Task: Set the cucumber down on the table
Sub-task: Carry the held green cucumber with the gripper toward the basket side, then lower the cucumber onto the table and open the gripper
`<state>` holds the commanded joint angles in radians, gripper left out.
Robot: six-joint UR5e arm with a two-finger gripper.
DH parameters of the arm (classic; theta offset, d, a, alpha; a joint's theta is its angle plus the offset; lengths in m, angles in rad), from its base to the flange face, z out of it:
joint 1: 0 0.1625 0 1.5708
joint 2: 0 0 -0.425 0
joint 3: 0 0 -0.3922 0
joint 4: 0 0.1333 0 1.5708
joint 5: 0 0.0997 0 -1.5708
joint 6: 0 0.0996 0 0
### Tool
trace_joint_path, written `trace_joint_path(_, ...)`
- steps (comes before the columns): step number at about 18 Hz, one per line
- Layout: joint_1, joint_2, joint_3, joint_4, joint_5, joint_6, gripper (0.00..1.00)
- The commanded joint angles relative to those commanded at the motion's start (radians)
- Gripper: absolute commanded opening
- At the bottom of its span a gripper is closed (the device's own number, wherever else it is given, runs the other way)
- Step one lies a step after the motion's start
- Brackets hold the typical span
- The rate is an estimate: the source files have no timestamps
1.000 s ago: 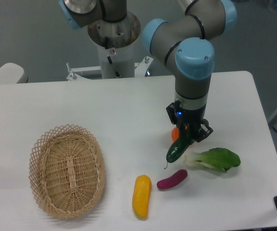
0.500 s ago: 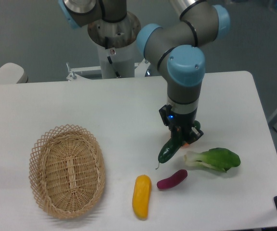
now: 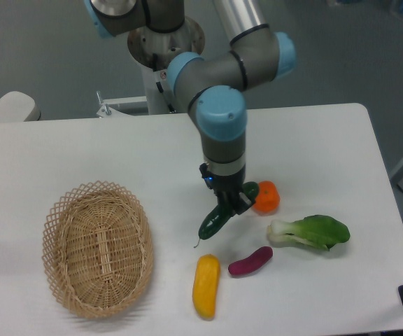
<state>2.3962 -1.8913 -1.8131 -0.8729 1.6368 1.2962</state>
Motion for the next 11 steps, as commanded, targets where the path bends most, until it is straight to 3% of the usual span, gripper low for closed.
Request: trace_joint_path(11, -0.025, -0.078, 0.002, -0.005, 0.017, 0.038, 0.21)
